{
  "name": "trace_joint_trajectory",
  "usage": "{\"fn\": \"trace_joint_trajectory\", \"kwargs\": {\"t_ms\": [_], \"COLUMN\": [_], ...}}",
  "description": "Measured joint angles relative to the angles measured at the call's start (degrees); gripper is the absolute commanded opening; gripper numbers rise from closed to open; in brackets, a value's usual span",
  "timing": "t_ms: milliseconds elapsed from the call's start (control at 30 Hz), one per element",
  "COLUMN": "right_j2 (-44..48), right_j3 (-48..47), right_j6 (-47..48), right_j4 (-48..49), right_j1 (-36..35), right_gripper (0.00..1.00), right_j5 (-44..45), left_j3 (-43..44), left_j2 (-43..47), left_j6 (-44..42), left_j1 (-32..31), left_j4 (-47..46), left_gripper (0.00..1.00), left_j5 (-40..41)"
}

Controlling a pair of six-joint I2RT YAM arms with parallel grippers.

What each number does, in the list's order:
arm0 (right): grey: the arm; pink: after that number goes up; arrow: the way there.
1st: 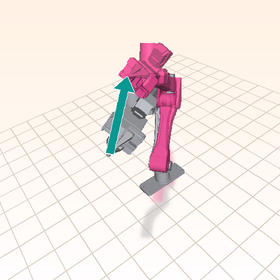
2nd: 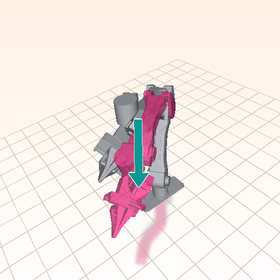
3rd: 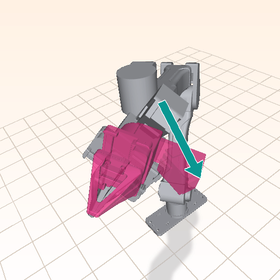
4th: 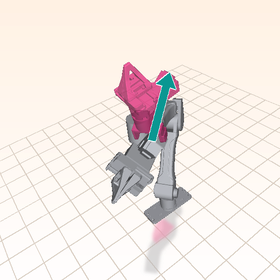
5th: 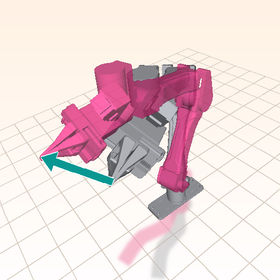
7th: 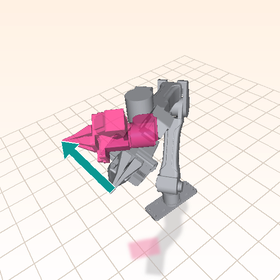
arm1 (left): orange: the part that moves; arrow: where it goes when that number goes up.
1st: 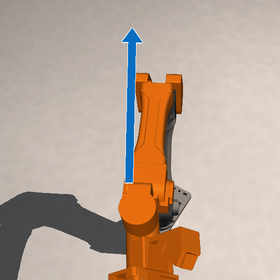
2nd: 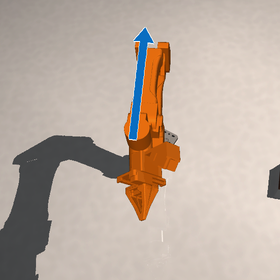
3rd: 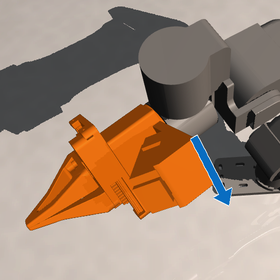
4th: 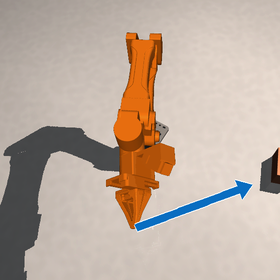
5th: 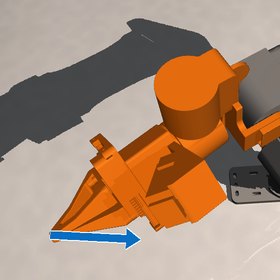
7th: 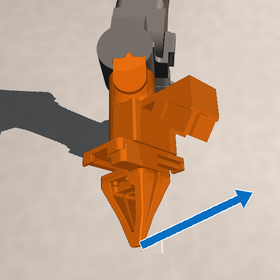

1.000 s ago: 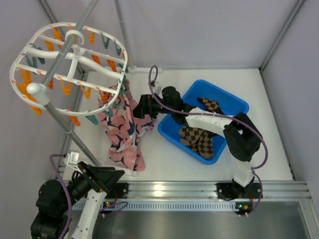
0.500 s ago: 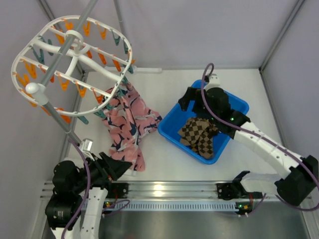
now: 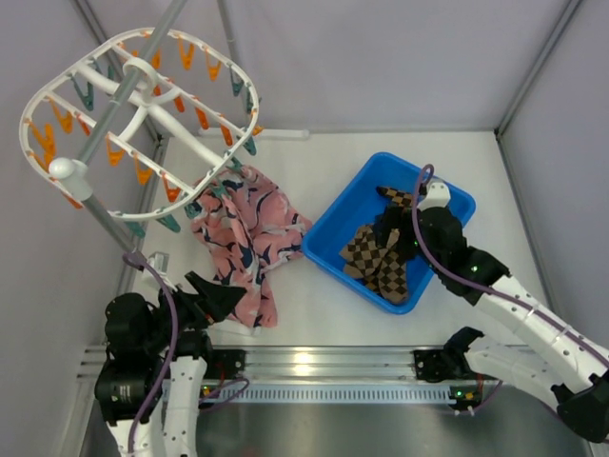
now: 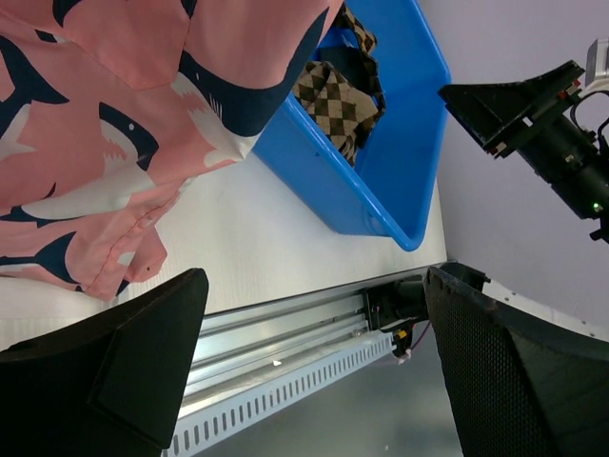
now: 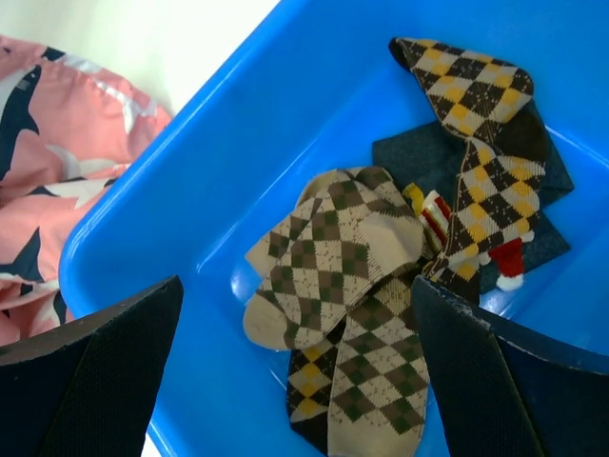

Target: Remove the socks clipped to the hanger

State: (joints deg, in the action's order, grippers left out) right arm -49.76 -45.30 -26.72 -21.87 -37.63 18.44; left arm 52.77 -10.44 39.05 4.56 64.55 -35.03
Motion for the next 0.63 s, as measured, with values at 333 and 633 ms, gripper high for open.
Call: {"fn": "trace_joint_trajectory", "kwargs": {"t_ms": [333,633], "right_j2": [-4.31,0.74], "right_j3": [2.21,5.27], "right_j6": [-0.07,0.11], "right_j4": [-0.31,-1.22], "right_j1": [0.00,0.00], "right_gripper": [1.00,1.00], "right_j5": [-1.79,-2.21], "left_j3": [3.87,0.07], "left_j2": [-7.61,-15.72], "left_j6": [-6.62,-11.52], "left_j1": [-11.85,-25.68], "left_j4": [-0.79,-3.21], "left_gripper": [0.98,0.98], "left_j5": [1.95,5.99]}}
